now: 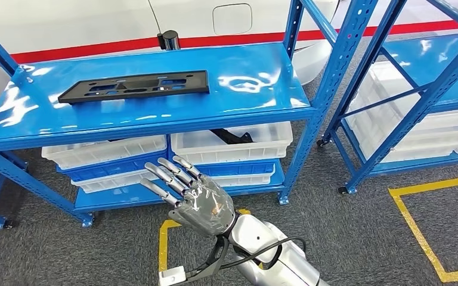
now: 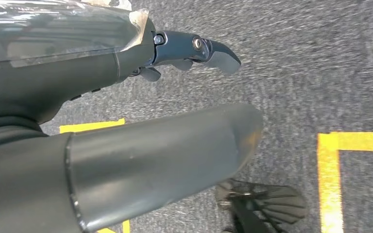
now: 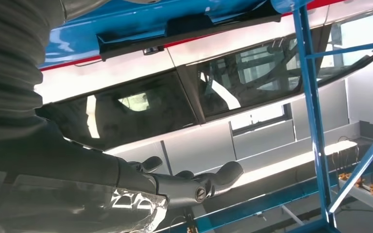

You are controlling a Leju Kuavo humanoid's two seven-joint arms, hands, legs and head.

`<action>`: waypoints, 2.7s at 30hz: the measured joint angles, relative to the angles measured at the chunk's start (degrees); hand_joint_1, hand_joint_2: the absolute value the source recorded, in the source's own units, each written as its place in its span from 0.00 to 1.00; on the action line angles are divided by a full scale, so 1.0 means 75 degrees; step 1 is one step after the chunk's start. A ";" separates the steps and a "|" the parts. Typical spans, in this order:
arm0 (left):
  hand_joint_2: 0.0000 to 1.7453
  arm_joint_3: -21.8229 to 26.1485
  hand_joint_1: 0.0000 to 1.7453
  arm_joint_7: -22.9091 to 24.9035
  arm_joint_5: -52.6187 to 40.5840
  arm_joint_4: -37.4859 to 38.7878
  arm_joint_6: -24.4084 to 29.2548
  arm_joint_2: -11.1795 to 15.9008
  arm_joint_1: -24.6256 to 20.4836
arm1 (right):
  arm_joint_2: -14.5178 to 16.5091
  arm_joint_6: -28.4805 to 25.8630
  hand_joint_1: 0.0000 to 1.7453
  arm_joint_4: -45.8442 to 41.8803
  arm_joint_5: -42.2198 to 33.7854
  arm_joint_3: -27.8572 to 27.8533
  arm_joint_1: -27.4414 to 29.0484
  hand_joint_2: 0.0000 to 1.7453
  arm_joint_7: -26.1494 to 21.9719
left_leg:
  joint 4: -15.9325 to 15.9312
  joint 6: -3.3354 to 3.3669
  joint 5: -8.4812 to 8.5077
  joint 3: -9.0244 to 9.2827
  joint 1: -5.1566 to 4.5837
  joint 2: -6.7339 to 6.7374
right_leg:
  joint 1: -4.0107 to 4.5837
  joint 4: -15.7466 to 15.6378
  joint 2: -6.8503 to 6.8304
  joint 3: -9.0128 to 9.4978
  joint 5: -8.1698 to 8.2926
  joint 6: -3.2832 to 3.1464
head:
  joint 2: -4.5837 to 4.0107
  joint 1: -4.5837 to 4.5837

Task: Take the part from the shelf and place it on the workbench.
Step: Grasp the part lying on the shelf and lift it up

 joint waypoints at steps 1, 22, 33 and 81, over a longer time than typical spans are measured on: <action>0.00 0.0000 0.00 0.0004 0.0000 0.0000 0.0004 0.0004 0.0005 | 0.0005 -0.0004 0.00 0.0004 0.0000 0.0000 -0.0001 1.00 0.0000 | -0.0520 0.0033 0.0369 0.0165 -0.0002 -0.0005 | 0.0000 -0.0007 0.0011 0.0075 -0.0073 0.0022 | 0.0000 0.0001; 0.00 0.0007 0.00 0.0045 -0.0014 0.0010 0.0071 -0.0020 0.0034 | -0.0125 -0.0312 0.00 0.0243 -0.0026 0.0054 -0.0017 1.00 -0.0113 | -0.1660 0.0140 -0.0300 0.1832 -0.0090 -0.0022 | 0.0127 0.0106 -0.0180 -0.0656 0.0448 0.0067 | 0.0001 -0.0007; 0.00 0.0004 0.00 0.0047 -0.0018 0.0012 0.0071 -0.0011 0.0020 | -0.0054 -0.0332 0.00 0.0289 -0.0046 0.0071 -0.0061 1.00 -0.0121 | -0.1045 0.0100 0.0296 0.0255 -0.0086 -0.0022 | 0.0068 0.0044 -0.0029 0.0272 -0.0249 -0.0035 | 0.0003 -0.0043; 0.00 0.0000 0.00 0.0200 -0.0350 0.0038 0.0465 -0.0154 -0.0199 | 0.0765 0.0065 0.00 0.0800 -0.0803 0.1020 -0.0528 1.00 -0.0636 | -0.1459 0.0183 0.0680 0.0456 -0.0037 -0.0067 | 0.0079 -0.0222 -0.0071 0.0377 -0.0343 0.0172 | 0.0003 -0.0031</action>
